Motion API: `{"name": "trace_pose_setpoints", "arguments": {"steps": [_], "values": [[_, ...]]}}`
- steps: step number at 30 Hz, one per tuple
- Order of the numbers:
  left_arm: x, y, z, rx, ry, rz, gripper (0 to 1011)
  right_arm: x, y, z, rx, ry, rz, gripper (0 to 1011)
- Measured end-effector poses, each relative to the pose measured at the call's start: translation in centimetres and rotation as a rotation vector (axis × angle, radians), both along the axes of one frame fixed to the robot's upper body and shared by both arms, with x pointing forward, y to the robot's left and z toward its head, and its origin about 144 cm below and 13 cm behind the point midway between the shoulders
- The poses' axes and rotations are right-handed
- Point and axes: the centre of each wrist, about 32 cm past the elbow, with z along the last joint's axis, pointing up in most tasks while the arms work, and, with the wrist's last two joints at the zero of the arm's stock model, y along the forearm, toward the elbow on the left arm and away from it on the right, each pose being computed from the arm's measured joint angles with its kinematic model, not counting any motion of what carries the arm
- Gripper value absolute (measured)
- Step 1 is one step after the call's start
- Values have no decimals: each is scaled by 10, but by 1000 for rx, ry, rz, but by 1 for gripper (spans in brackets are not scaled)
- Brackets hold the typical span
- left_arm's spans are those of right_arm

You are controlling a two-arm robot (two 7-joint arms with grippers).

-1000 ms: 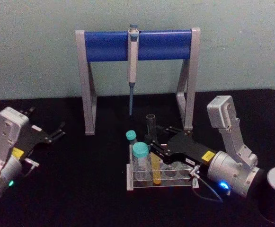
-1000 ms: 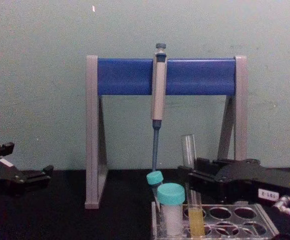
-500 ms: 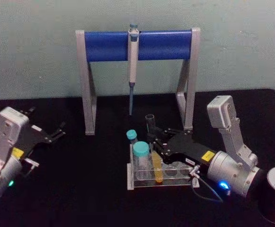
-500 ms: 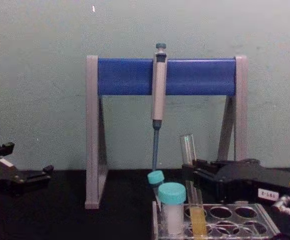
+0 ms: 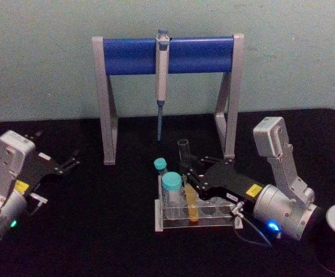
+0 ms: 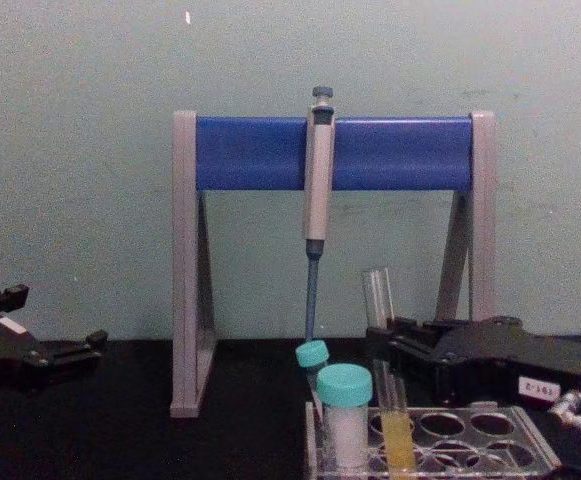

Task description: Pick up the test tube from the test tube rack, shake it, then place it back into the test tube rack.

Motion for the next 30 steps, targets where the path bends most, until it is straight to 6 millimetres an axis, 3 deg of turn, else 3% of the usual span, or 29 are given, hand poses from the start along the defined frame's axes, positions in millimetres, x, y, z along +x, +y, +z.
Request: {"name": "trace_pose_setpoints", "arguments": {"steps": [22, 30], "values": [[0, 0, 0, 0, 0, 0, 1001, -20, -12, -18, 122, -90, 4, 227], [0, 0, 0, 0, 0, 0, 1001, -24, -14, -16, 142, -120, 3, 226]]}}
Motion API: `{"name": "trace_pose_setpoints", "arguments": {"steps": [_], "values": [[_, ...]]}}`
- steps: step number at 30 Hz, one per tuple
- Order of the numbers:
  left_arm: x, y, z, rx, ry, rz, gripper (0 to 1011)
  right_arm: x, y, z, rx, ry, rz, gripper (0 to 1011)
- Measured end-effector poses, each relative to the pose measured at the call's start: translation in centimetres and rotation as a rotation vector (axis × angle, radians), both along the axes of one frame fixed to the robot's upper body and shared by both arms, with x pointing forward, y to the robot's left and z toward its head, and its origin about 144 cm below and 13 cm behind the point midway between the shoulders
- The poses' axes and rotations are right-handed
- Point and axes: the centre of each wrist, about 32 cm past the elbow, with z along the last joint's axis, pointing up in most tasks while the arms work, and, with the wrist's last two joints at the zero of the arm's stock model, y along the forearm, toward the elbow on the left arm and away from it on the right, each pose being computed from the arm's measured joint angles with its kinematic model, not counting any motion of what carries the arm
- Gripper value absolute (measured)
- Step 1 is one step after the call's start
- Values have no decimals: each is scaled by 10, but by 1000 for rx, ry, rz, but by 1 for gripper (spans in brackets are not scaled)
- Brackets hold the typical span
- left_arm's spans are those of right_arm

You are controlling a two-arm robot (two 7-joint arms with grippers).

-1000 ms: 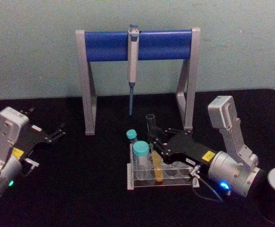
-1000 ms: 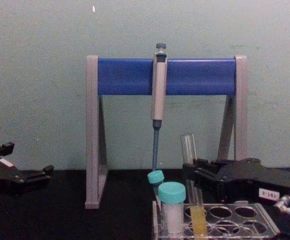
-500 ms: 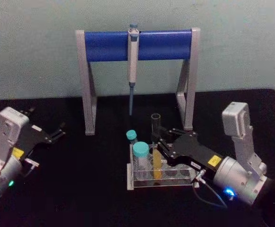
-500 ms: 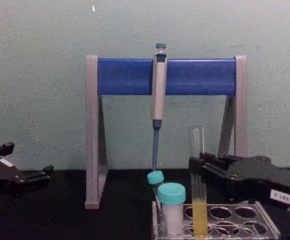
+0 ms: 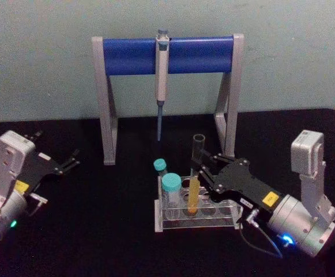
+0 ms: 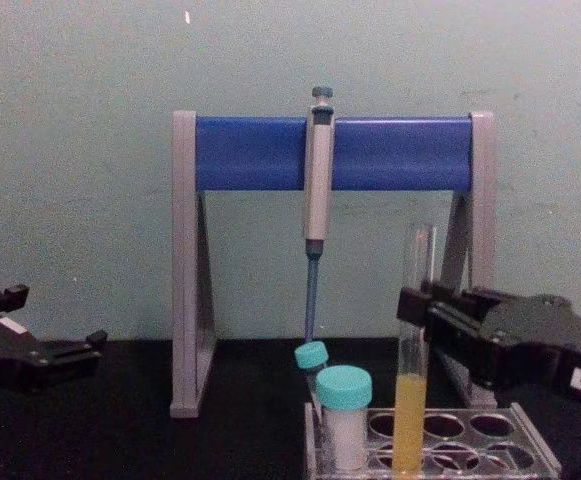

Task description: Pick up the test tube from the test tube rack, shake it, then place it back into the test tube rack.

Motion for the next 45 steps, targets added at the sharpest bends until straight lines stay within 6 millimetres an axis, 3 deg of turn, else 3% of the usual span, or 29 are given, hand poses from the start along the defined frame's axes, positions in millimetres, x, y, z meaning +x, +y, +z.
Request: {"name": "trace_pose_setpoints", "arguments": {"steps": [15, 24, 35, 45], "values": [[0, 0, 0, 0, 0, 0, 1001, -3, -4, 26, 25, -78, 9, 227], [0, 0, 0, 0, 0, 0, 1001, 8, -6, 40, 21, -107, -23, 226], [0, 0, 0, 0, 0, 0, 1001, 30, -5, 46, 3, -117, -64, 226], [0, 0, 0, 0, 0, 0, 1001, 32, -8, 47, -1, -120, -91, 226]]}}
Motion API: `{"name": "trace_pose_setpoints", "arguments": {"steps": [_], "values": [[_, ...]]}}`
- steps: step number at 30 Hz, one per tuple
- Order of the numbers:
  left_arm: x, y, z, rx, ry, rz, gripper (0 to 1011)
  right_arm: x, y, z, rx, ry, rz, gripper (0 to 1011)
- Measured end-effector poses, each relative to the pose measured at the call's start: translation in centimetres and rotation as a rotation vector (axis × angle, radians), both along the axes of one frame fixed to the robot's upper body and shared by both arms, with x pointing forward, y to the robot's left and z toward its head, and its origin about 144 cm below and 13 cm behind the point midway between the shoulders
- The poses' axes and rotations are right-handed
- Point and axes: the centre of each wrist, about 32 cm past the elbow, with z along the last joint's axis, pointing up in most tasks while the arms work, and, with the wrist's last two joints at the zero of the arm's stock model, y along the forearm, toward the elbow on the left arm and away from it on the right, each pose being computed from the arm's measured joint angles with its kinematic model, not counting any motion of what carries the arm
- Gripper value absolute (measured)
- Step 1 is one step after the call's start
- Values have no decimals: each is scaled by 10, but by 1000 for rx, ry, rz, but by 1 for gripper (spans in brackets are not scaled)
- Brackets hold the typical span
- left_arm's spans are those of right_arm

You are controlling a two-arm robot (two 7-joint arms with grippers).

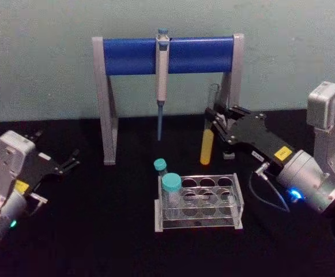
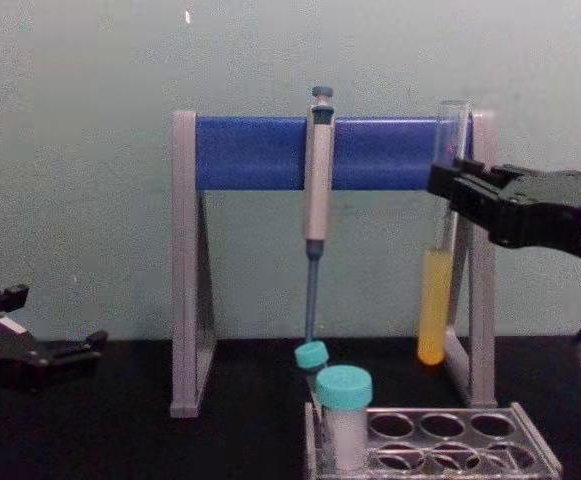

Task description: Pick up the test tube from the test tube rack, shake it, then place it back into the test tube rack.

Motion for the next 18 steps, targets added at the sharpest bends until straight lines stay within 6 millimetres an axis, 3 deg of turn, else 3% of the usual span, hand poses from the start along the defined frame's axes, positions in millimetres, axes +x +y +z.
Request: {"name": "trace_pose_setpoints", "arguments": {"steps": [10, 18], "values": [[0, 0, 0, 0, 0, 0, 1001, -9, -16, 0, -5, -2, -56, 227], [0, 0, 0, 0, 0, 0, 1001, -30, -23, -2, -8, 15, -48, 227]]}}
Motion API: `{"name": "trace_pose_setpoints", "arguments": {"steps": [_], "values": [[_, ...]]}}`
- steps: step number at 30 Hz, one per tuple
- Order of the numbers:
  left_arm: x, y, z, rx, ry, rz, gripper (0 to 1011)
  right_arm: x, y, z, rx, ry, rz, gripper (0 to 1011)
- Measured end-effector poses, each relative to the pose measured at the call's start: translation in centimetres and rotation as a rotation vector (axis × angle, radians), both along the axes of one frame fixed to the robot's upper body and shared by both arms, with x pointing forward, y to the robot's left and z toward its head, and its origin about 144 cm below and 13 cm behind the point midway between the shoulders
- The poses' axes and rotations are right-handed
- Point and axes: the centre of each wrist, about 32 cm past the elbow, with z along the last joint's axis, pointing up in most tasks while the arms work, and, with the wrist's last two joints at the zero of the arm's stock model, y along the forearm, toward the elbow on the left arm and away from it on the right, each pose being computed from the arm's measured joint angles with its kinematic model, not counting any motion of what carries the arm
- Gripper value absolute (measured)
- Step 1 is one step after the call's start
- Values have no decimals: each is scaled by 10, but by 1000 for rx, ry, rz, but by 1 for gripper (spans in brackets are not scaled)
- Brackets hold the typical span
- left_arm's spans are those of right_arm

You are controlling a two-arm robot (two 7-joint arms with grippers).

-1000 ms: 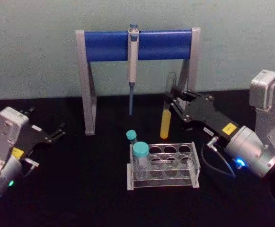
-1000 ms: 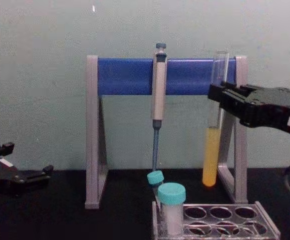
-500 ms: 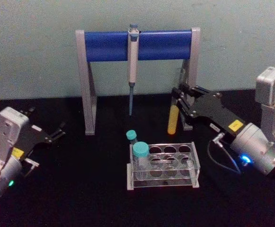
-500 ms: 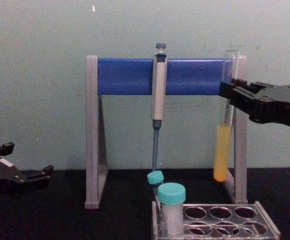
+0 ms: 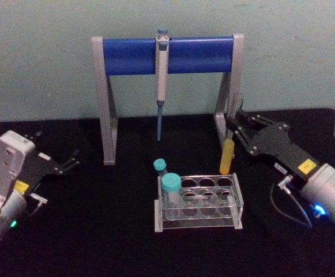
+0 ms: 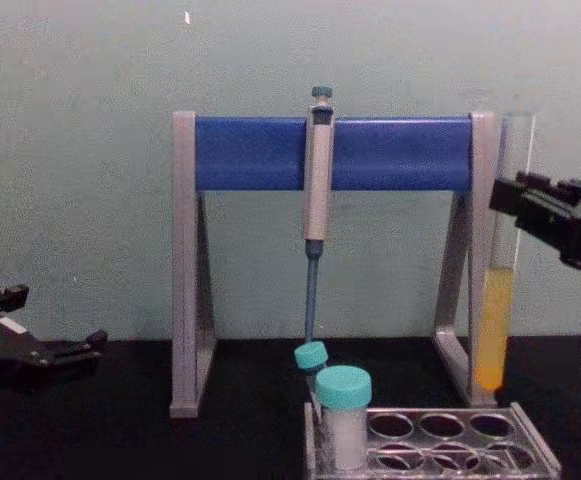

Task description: Pick up the test tube from the test tube rack, shake it, then place it back into the test tube rack.

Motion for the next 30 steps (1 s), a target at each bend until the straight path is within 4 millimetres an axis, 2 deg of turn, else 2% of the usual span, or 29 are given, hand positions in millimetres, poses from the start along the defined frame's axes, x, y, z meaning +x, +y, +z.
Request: {"name": "trace_pose_setpoints", "arguments": {"steps": [9, 18, 30], "values": [[0, 0, 0, 0, 0, 0, 1001, -8, 13, -3, 18, 14, 88, 226], [0, 0, 0, 0, 0, 0, 1001, 11, 30, -2, 35, 6, 122, 226], [0, 0, 0, 0, 0, 0, 1001, 33, 28, 2, 19, -3, 69, 227]]}}
